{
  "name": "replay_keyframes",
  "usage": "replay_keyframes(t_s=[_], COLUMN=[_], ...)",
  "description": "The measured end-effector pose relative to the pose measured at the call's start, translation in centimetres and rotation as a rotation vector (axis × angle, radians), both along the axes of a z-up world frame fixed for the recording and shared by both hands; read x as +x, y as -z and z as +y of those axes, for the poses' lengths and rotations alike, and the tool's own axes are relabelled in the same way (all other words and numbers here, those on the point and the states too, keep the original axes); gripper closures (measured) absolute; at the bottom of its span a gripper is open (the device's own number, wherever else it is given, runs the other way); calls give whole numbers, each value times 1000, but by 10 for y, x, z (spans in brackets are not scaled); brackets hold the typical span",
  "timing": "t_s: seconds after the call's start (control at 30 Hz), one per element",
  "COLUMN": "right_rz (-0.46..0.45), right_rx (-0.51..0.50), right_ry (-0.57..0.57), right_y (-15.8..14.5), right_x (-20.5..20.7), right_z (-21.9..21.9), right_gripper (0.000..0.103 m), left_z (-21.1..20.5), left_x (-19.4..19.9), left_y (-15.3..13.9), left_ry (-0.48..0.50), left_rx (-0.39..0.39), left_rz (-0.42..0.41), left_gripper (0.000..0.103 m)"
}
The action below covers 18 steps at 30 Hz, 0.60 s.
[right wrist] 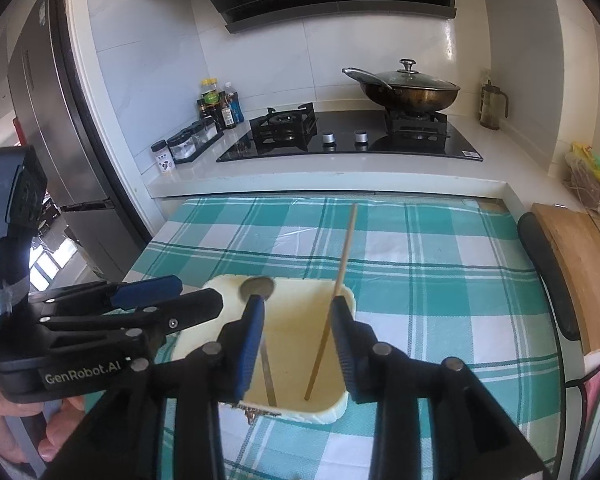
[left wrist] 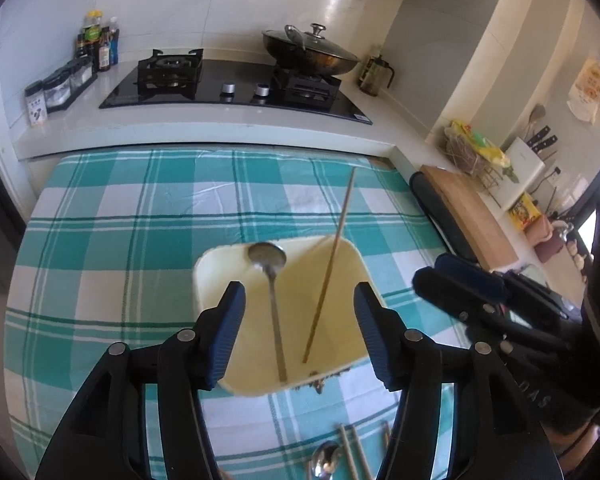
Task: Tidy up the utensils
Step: 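Lower spoon and chopstick into the cream caddy and open both tools, then withdraw both tools from the caddy back over the table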
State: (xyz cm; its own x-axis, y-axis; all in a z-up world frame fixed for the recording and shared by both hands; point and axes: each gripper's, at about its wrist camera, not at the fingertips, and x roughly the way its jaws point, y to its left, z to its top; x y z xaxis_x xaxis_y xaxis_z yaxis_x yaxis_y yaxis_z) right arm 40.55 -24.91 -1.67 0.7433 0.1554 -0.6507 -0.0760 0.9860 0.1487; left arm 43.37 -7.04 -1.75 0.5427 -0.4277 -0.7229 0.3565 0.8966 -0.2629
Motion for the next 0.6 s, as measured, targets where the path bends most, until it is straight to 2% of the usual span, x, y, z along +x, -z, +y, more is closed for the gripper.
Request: replay_keyframes(t_s=[0.13,0.23,0.33,0.43,0.53,0.6], right_rz=[-11,0,28,77,140,164], right_rx=[-19,-86,-150,-166,-188,-211], right_ry=[-10,13,67,145,236,286], right_y=[0,19,55,102,148,166], right_x=[-46,-91,-139,-184,-218,-231], right_z=[-12,-28,-48,-72,-98,-112], right_gripper=[61,61,61,61,61,61], left_z=[28,57,86,109,127,136], left_x=[-54,-101,-143,-176,-194,-201], left_y=[9,44,91,135,161,168], left_ry=[26,16,-28,-109,-204,-253], left_rx=[102,189,239,279,278,261], left_rz=[-44,-22,28,43,40,33], left_gripper=[28,26,26,26,26,26])
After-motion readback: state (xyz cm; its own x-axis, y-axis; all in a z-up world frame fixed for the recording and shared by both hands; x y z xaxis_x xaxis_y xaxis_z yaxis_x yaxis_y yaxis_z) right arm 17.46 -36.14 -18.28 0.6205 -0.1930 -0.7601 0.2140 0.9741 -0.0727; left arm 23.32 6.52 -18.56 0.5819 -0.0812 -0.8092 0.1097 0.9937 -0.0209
